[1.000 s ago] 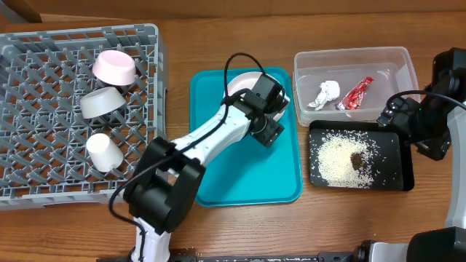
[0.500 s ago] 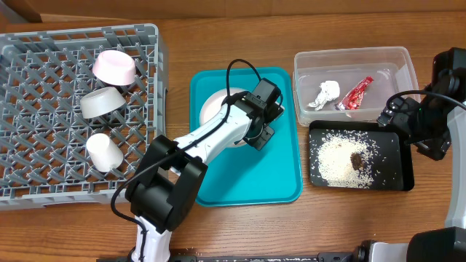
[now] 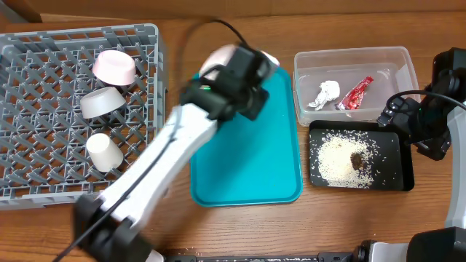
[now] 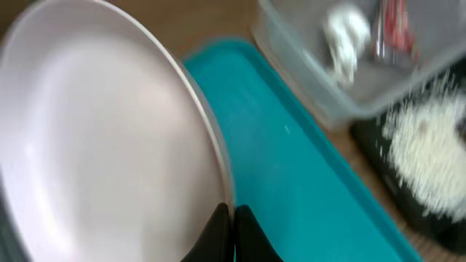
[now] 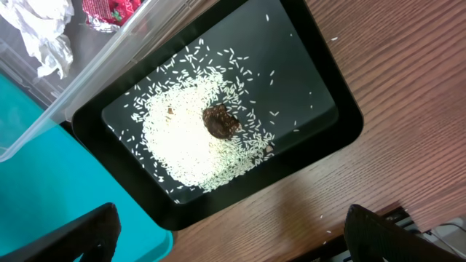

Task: Sort waste into correct bins and load items into the dishwasher
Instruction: 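Lift the white plate and stand it upright in the dish rack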

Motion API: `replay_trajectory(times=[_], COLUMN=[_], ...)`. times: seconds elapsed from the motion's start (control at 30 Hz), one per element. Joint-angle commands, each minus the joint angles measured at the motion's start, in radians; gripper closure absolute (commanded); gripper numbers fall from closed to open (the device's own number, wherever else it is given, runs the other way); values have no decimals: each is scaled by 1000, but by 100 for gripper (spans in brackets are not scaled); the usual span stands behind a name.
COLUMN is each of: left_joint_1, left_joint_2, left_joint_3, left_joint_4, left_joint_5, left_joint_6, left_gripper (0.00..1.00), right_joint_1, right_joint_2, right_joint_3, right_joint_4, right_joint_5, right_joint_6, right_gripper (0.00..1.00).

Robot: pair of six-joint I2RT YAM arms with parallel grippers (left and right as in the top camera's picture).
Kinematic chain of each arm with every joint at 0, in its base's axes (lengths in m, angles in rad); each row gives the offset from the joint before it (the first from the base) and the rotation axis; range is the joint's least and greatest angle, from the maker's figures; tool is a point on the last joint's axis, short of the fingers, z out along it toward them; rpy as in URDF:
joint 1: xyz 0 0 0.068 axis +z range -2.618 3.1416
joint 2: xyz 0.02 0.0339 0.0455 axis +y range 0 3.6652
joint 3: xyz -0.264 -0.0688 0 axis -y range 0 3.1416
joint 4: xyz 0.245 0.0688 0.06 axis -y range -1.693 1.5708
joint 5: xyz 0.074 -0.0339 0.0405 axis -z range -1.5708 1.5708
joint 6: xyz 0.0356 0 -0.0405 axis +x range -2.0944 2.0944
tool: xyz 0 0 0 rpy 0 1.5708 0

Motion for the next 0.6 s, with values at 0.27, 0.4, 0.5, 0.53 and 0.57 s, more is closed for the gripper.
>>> replay_trajectory(times=[0.27,0.4,0.5,0.53,0.57], left_joint_1=[496,623,689,709,727], left_joint_2=[-123,-51,2,20,37], left_joint_3=[24,24,24,24,24], left_joint_4=[-53,-52,-56,-56,-56], left_joint_5=[533,752,836,856,874], left_joint_6=[-170,-135,-131,-131,-129], left_gripper=[96,96,96,96,96], right_joint_1=[-2,-2,-2,-2,-2], right_joint_2=[-15,-15,-15,-15,-15], right_joint_3=[9,9,9,9,9], right_joint_4=[0,0,-1,-1,-2], right_joint_5=[-6,-6,-6,-6,-6], right_joint_6=[-5,-5,-6,-6,-6], right_gripper=[0,0,0,0,0])
